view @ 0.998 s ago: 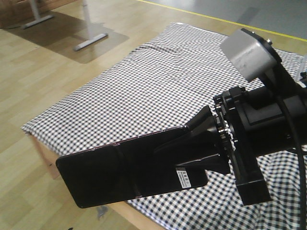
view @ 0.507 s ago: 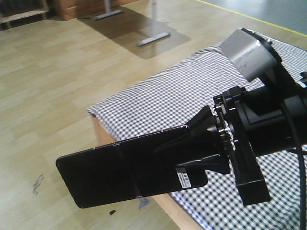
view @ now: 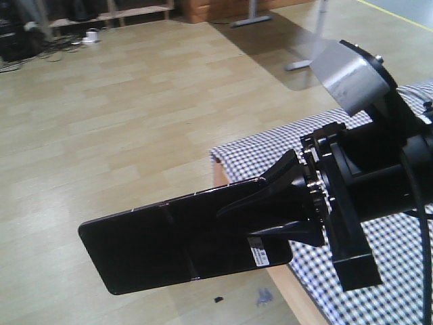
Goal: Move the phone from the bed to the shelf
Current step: 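Drive the base away from the bed holding the phone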
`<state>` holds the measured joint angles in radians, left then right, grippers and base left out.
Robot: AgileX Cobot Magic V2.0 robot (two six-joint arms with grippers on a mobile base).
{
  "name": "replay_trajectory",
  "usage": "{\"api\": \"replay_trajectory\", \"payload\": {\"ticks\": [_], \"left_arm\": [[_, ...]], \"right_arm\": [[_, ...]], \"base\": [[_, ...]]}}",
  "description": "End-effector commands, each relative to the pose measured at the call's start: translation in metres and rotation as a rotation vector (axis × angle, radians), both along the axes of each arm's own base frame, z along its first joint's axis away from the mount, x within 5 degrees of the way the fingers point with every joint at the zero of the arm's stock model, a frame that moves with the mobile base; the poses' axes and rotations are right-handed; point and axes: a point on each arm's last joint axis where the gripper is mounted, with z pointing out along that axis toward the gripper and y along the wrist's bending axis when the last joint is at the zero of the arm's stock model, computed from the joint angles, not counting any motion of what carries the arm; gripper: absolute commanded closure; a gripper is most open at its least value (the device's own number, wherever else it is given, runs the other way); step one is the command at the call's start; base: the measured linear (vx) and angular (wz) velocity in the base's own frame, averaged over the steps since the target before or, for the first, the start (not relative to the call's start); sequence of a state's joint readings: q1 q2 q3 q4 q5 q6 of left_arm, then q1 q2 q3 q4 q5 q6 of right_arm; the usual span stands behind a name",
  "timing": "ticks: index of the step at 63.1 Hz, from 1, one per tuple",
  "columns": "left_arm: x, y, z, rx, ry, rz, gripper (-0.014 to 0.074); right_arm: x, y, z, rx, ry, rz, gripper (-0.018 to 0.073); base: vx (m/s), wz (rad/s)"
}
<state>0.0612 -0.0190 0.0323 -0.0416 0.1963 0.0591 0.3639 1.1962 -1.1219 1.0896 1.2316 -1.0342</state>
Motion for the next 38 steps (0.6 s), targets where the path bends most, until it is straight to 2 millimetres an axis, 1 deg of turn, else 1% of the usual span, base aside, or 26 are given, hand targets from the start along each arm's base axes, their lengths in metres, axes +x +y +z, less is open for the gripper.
{"api": "replay_trajectory", "payload": {"ticks": [1,38], "left_arm": [[0.0002,0.0002,0.0044,-0.005,-0.071,0.003,0.0595],[0.0002,0.0002,0.0044,-0.005,-0.071,0.003,0.0595]], "right_arm": [[-0.0125,0.0002,0.0193,0.097,0.004,0.053,0.0561],[-0.0125,0.0002,0.0193,0.097,0.004,0.053,0.0561]], "base": [[0.08,0.52],[0.13,0.46]]}}
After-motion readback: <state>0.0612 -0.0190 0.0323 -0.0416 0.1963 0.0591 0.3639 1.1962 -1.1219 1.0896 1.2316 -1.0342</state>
